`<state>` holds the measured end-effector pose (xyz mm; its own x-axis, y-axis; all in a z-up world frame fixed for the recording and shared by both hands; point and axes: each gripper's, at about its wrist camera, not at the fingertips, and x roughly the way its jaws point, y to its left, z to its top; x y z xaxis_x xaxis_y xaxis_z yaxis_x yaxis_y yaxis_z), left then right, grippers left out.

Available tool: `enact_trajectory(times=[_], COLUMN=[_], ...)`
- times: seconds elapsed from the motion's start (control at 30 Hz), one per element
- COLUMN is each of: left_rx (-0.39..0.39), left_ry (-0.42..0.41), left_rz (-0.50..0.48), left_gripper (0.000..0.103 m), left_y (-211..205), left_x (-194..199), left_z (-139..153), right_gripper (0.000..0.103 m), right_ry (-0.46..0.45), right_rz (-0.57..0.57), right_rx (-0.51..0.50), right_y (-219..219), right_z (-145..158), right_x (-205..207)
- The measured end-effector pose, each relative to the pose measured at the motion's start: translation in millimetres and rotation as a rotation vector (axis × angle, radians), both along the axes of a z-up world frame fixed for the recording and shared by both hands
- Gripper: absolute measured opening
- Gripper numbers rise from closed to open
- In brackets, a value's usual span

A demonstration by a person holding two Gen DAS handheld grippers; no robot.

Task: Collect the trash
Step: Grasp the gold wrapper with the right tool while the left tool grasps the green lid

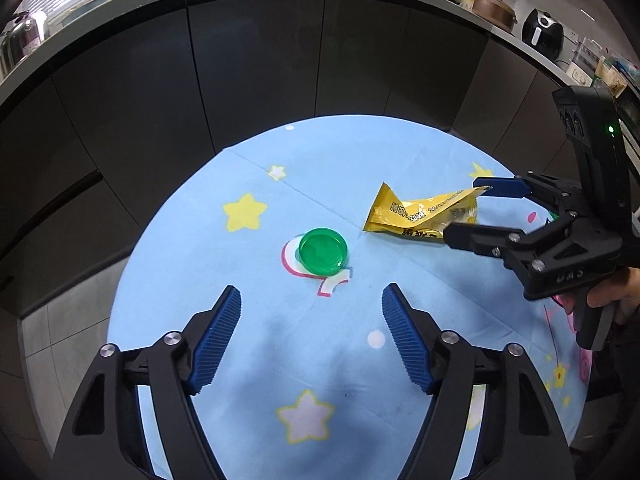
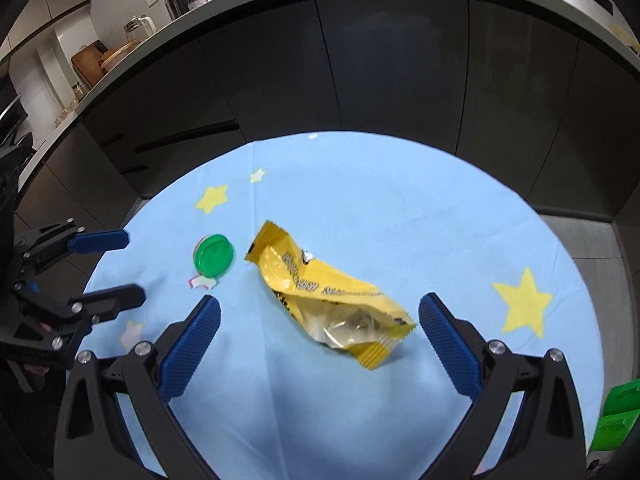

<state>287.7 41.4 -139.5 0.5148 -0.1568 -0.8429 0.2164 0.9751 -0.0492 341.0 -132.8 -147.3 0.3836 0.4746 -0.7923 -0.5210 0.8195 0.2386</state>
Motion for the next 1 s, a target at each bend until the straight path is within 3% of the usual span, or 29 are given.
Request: enact_trajectory(times=[0.07,0.13,0.33,0.4,0.57,0.63,0.83,1.0], left_rx=[-0.003,-0.01,-0.03,-0.028,-0.028,-0.02,0.01,0.042], left_ry=[0.01,0.02,0.034,0.035,0.04,0.037,0.042,0.041], left_rz=[-0.003,-0.003,0.009,0.007,0.006,0.01,0.019,0.01], left_gripper=[0.066,0.064,0.062,0.061,0.06,0.06,0.06,0.051], left_y=[-2,-3,-4,-5,-8,-10,-22,-31], left_x=[5,9,16,17,21,24,41,46], left_z=[-4,-7,-9,-10,-12,-13,-22,-29], right_gripper=[0.096,0.081,0.031,0.004,0.003,0.003,0.003,0.004], right_ry=[0.023,0.025,0.068,0.077,0.056,0.047,0.0,0.017], right_rz=[0.016,0.013,-0.002,-0.008,-0.063,-0.104,-0.208,-0.265], right_rx=[0.014,0.021,0.034,0.048,0.052,0.109,0.151,0.189], right_y=[-2,-4,-6,-7,-14,-23,-54,-73], right_z=[-3,-4,-11,-14,-12,-6,10,9], right_x=[-4,-8,-17,-20,-33,-42,-83,-110])
